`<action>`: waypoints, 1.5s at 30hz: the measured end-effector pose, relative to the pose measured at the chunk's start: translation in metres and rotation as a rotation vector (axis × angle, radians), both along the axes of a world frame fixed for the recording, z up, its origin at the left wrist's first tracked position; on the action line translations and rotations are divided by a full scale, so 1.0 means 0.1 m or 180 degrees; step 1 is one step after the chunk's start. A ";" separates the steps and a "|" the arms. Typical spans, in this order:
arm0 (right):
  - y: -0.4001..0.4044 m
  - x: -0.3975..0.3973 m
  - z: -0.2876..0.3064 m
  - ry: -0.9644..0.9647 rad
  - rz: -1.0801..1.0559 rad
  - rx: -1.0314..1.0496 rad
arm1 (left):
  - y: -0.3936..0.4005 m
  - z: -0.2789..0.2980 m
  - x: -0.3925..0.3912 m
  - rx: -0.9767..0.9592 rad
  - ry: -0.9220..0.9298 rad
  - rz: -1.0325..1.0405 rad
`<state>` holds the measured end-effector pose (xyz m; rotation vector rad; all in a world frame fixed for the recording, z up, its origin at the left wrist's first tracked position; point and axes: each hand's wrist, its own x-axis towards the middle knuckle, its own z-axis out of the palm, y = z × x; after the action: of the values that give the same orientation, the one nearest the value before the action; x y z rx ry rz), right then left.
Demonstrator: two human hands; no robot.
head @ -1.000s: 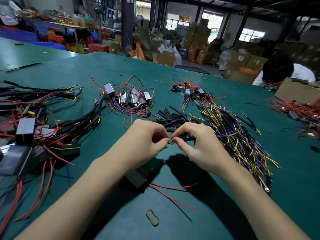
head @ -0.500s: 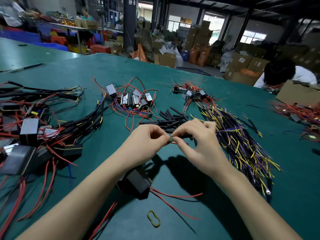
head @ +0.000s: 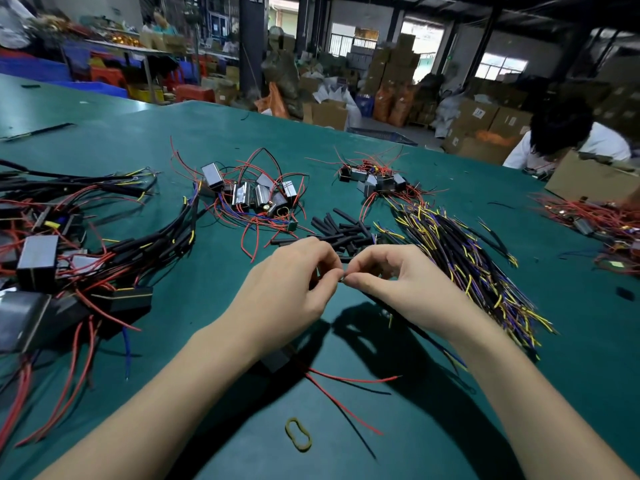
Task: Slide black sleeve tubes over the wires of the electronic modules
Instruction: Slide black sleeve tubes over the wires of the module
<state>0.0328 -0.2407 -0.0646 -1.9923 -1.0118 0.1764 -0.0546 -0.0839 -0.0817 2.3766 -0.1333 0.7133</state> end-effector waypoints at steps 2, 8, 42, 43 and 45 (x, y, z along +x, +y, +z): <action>0.02 -0.02 0.01 -0.0487 0.0066 -0.0200 | 0.00 0.00 0.01 -0.0039 0.0101 0.0004; 0.13 -0.13 -0.03 -0.1442 0.0233 -0.0821 | 0.03 0.03 0.02 -0.0284 0.0881 0.0454; 0.09 -0.08 -0.20 -0.1596 -0.0665 -0.0749 | 0.12 0.23 0.02 -0.3503 0.0224 -0.0135; 0.09 -0.07 -0.21 -0.1551 -0.0649 -0.0759 | 0.13 0.22 0.03 -0.3878 0.0701 -0.0317; 0.08 -0.05 -0.22 -0.1472 -0.0602 -0.0759 | 0.16 0.21 0.04 -0.4813 0.1433 -0.0796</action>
<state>0.0274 -0.2328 -0.0864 -2.3976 -1.1155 -0.2941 -0.0506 -0.0676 -0.0612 0.9630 0.2344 0.0106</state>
